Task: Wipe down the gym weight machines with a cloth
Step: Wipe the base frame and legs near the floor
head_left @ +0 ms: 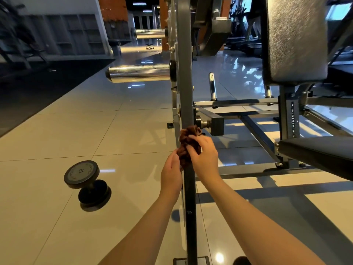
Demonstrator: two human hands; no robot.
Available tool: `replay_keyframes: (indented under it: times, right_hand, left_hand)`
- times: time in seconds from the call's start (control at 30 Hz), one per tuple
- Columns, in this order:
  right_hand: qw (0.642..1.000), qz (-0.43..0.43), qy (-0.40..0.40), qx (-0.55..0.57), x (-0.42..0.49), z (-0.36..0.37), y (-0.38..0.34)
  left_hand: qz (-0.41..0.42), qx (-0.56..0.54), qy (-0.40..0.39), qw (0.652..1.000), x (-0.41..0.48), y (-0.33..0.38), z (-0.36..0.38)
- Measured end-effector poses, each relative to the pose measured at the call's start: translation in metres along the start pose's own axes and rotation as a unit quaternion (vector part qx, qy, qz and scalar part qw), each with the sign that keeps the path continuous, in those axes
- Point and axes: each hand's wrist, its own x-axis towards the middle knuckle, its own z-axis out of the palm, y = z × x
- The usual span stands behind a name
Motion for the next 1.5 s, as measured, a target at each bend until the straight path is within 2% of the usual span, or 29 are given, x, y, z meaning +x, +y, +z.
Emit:
replay_keyframes:
  times: [0.13,0.33,0.53,0.67,0.8,0.87,0.97,1.1,1.37,1.5]
  right_hand:
    - [0.999,0.038,-0.017,0.007,-0.028,0.0,0.027]
    - [0.983,0.148,-0.101,-0.029,-0.053,-0.016,0.043]
    - [0.996,0.075,-0.019,0.038,-0.02,-0.004,0.007]
    - [0.997,0.071,0.015,0.002,-0.026,0.013,0.016]
    - [0.993,0.113,-0.031,-0.027,-0.049,0.001,0.033]
    - [0.993,0.098,-0.044,-0.05,-0.042,-0.006,0.027]
    - [0.998,0.046,-0.012,-0.03,-0.014,-0.004,0.004]
    - [0.999,0.029,0.021,-0.021,-0.004,0.01,-0.002]
    - [0.991,0.091,-0.084,-0.058,-0.048,-0.006,0.036]
    - [0.997,0.064,-0.04,0.014,-0.018,-0.007,0.008]
  left_hand:
    - [0.0,0.013,0.003,1.0,-0.003,-0.009,-0.001]
    - [-0.008,0.038,-0.008,0.999,-0.014,-0.019,0.001]
    - [-0.01,0.021,-0.005,1.0,-0.02,-0.019,0.002]
    - [-0.01,0.034,0.0,0.999,-0.017,-0.027,0.0]
    - [0.0,0.041,-0.004,0.999,-0.013,-0.03,0.0]
    - [0.005,0.045,-0.004,0.999,-0.015,-0.026,0.001]
    - [0.001,0.034,0.005,0.999,-0.016,-0.019,0.002]
    - [-0.008,0.011,0.016,1.0,-0.012,-0.024,0.001]
    - [0.005,0.045,0.027,0.999,-0.014,-0.027,0.006]
    - [0.006,0.032,0.032,0.999,-0.015,-0.026,0.007]
